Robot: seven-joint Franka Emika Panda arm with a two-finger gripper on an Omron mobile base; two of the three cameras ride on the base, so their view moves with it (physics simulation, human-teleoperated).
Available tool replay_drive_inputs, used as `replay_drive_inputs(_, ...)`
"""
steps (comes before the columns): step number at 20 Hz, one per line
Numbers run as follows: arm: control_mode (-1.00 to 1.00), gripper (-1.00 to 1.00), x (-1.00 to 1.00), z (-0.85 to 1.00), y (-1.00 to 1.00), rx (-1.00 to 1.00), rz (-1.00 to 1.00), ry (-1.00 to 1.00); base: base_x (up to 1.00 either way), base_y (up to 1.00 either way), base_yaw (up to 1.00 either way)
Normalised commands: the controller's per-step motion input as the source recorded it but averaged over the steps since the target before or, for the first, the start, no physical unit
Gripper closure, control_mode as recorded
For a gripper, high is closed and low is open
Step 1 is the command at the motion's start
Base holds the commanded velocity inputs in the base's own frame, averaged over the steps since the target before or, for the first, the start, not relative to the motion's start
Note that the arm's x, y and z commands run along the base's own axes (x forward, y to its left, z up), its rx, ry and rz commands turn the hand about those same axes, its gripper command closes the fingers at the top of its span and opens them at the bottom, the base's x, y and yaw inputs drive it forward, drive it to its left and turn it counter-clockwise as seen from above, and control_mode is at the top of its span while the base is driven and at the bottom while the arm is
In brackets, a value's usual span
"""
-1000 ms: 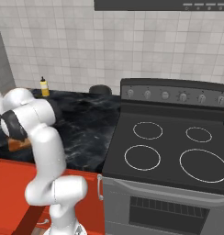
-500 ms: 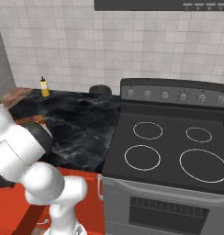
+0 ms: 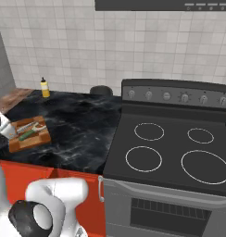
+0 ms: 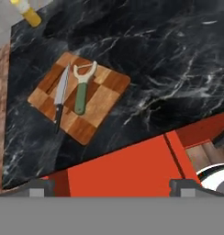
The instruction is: Open the drawer on the left and place the cutting tools on the cutting board.
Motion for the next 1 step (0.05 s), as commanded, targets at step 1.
replay_drive_inputs(1, -1.0, -1.0, -0.41, -0.29, -1.0, 0.12, -0.09, -0.24, 0.0, 0.0, 0.0)
